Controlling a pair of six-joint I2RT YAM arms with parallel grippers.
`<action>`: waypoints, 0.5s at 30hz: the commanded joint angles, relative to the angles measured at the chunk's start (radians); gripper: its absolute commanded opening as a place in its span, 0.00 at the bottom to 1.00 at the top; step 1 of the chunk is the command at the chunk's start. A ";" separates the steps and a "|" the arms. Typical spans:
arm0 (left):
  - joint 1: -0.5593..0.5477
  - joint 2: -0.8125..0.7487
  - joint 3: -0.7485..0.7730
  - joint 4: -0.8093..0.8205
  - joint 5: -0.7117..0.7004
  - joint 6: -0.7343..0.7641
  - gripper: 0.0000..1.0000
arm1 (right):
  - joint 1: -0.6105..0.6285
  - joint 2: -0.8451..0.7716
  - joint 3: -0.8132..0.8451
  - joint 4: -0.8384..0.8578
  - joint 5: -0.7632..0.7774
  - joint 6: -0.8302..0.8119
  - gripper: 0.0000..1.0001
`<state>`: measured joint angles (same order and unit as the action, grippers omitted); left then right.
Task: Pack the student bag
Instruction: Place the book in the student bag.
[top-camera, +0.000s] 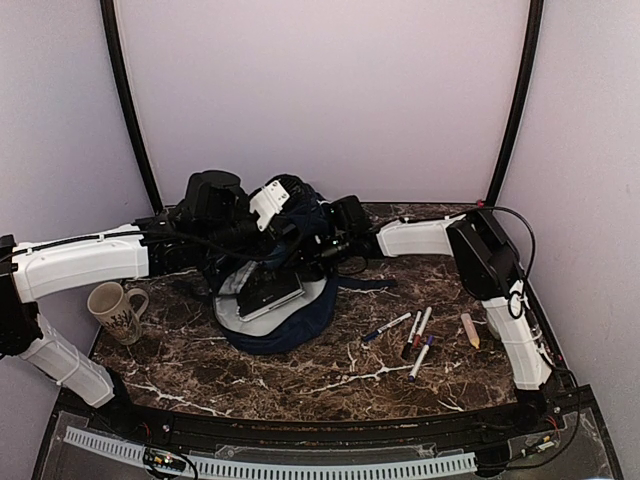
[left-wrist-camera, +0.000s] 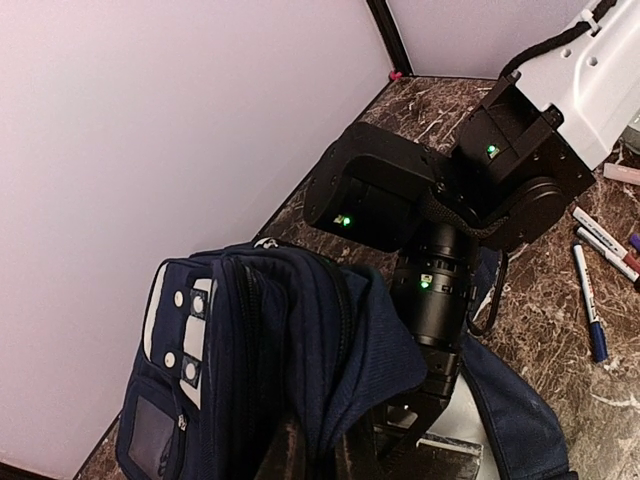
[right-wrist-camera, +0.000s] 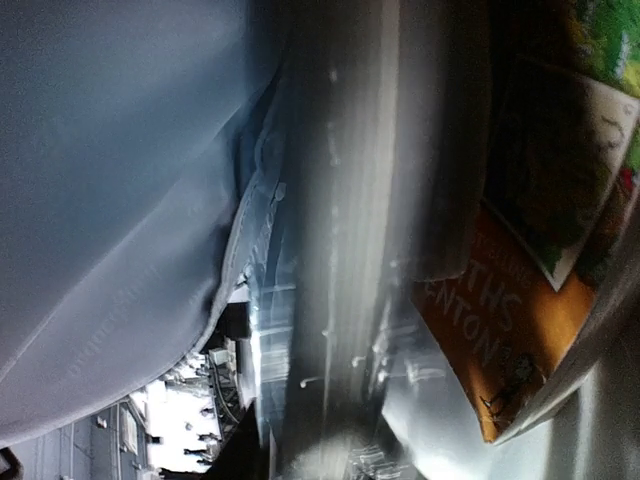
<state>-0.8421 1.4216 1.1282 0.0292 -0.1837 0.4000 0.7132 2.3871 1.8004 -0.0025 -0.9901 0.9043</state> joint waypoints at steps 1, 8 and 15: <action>-0.008 -0.071 0.022 0.165 0.059 -0.023 0.00 | -0.003 -0.062 0.052 -0.084 0.063 -0.212 0.36; -0.008 -0.089 0.002 0.180 0.041 -0.018 0.00 | 0.050 -0.164 0.004 -0.361 0.333 -0.474 0.52; -0.008 -0.105 -0.001 0.180 0.033 -0.037 0.00 | 0.102 -0.254 -0.072 -0.520 0.648 -0.670 0.57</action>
<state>-0.8425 1.4128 1.1103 0.0547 -0.1772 0.3874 0.7898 2.2124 1.7592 -0.4133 -0.5732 0.4095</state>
